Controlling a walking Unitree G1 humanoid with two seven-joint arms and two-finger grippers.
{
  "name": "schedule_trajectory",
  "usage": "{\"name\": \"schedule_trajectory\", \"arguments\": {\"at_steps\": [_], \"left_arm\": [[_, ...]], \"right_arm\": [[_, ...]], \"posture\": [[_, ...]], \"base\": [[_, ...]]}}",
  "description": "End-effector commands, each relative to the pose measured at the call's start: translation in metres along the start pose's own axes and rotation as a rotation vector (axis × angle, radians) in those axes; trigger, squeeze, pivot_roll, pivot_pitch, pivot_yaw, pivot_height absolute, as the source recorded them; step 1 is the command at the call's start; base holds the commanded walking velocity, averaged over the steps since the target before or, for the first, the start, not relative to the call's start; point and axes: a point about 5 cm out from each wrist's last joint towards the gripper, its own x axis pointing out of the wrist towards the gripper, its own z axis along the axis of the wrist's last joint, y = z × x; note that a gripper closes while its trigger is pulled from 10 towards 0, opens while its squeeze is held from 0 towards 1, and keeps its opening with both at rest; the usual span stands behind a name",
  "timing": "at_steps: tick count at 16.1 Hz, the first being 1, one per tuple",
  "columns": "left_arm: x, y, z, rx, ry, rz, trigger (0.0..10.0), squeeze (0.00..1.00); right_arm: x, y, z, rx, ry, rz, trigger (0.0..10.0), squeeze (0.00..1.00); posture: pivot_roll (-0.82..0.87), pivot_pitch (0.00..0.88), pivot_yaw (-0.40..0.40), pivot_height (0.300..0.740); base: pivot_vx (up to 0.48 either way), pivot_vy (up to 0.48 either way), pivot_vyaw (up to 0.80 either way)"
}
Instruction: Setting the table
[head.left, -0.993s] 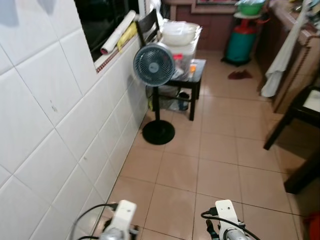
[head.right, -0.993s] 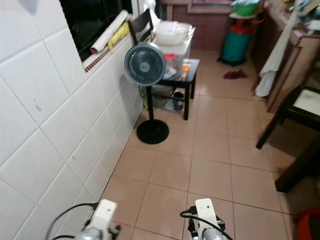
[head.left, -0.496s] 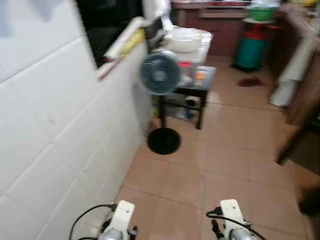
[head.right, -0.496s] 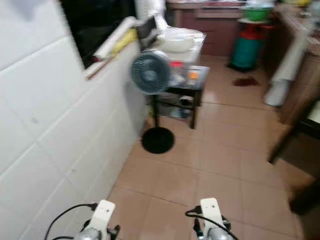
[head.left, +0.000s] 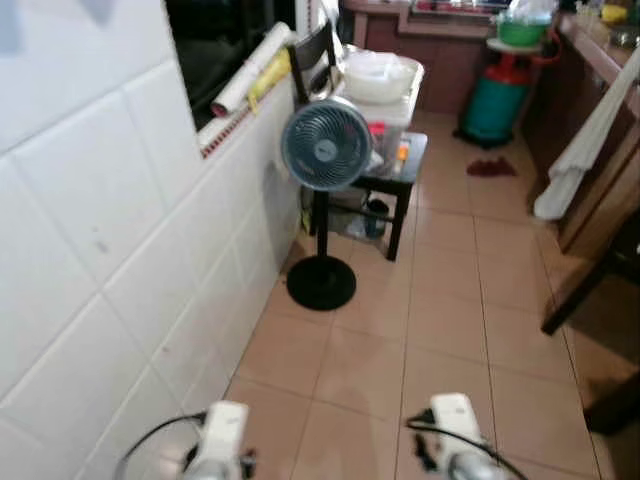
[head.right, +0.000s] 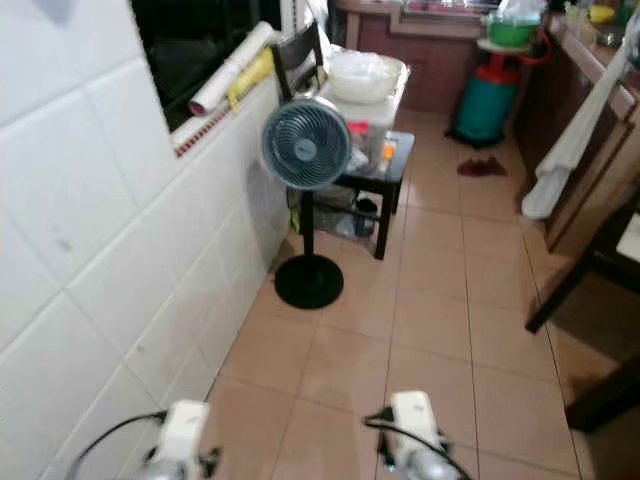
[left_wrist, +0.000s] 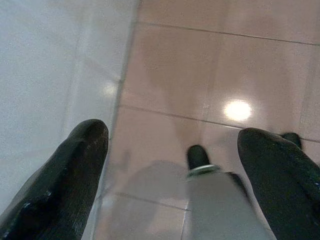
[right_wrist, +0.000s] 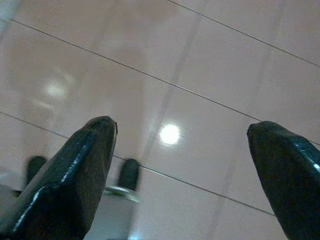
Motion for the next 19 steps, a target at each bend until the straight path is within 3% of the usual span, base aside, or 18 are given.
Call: {"name": "schedule_trajectory", "arguments": {"at_steps": [1,9,13,19], "left_arm": [[0.000,-0.001,0.004,-0.028,-0.011,0.009,10.0,0.00],[0.001,0.005,0.006,0.008,-0.008,-0.005,10.0,0.00],[0.001,0.008,0.007,0.045,-0.009,-0.020,10.0,0.00],[0.001,0.010,0.007,0.074,-0.008,-0.030,10.0,0.00]], "right_arm": [[0.001,-0.005,0.007,0.027,-0.013,-0.007,10.0,0.00],[0.003,-0.001,0.014,0.062,-0.020,-0.006,10.0,0.00],[0.003,-0.001,0.013,0.070,-0.020,-0.013,10.0,0.00],[0.002,-0.001,0.012,0.081,-0.019,-0.020,10.0,0.00]], "posture": [[-0.04,0.000,0.003,0.740],[-0.03,0.000,0.020,0.740],[-0.05,0.000,0.034,0.740],[-0.05,0.000,0.043,0.740]], "base": [[0.000,0.000,0.00],[0.000,0.000,0.00],[0.000,0.000,-0.75],[0.000,-0.040,0.00]]}}
